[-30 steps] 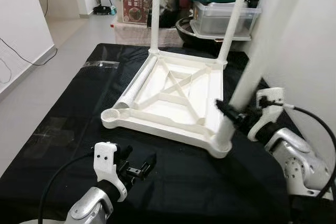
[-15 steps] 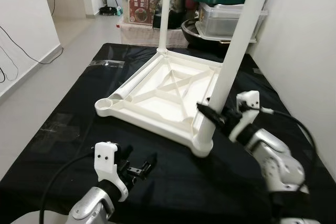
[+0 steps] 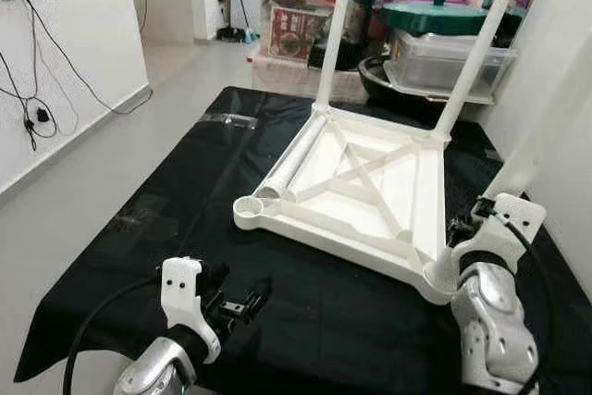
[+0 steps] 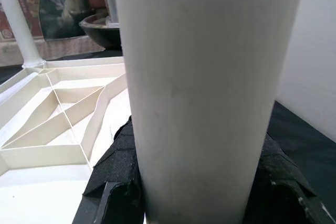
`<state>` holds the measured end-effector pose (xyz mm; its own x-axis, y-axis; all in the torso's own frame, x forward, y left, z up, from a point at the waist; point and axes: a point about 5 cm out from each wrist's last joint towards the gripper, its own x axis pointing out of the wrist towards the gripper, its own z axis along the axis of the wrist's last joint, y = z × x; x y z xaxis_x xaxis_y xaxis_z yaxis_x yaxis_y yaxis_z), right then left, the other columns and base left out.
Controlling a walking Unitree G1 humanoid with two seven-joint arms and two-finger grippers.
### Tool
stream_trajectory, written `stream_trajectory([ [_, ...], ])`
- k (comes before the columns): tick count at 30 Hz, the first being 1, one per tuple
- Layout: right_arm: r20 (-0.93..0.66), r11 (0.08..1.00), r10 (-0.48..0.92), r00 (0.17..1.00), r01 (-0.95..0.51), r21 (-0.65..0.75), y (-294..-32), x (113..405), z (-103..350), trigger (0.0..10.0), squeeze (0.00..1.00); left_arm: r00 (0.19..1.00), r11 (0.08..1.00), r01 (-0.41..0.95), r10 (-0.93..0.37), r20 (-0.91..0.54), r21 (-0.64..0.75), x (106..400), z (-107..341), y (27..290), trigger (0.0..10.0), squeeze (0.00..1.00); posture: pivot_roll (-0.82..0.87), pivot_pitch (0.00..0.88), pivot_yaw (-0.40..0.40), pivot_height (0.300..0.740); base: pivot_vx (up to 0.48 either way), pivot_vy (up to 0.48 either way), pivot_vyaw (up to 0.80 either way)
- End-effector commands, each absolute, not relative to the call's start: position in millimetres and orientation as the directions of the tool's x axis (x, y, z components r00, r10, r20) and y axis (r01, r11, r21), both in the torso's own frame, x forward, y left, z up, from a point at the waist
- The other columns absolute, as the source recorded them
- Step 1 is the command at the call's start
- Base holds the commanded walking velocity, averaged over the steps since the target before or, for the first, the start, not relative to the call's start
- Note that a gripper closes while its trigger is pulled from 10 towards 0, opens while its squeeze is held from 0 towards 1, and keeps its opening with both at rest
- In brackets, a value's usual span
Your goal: Building children table
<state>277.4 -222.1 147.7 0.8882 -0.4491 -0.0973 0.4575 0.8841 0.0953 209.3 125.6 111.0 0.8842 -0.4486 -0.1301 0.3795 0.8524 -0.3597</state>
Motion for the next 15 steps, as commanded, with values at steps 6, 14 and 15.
stream_trajectory([
  [6,-0.173,0.907,-0.411,0.895,0.421,0.022,-230.7,289.5,135.0,10.0,1.0,0.873,0.84,0.395,-0.47,-0.133,-0.373,208.5,110.5,121.6,10.0,0.0,0.11,0.0,-0.072,0.74,0.0,0.0,0.0],
  [14,-0.08,0.966,-0.191,0.978,0.202,0.161,-215.9,303.8,163.2,10.0,0.0,0.878,0.842,0.383,-0.459,-0.132,-0.38,207.3,110.8,121.7,10.0,0.0,0.12,0.0,-0.082,0.74,0.0,0.0,0.0],
  [15,-0.053,0.976,-0.112,0.992,0.12,0.18,-212.7,307.3,167.4,10.0,0.0,0.879,0.842,0.384,-0.459,-0.131,-0.38,207.8,111.1,121.7,10.0,0.0,0.12,0.0,-0.082,0.74,0.0,0.0,0.0],
])
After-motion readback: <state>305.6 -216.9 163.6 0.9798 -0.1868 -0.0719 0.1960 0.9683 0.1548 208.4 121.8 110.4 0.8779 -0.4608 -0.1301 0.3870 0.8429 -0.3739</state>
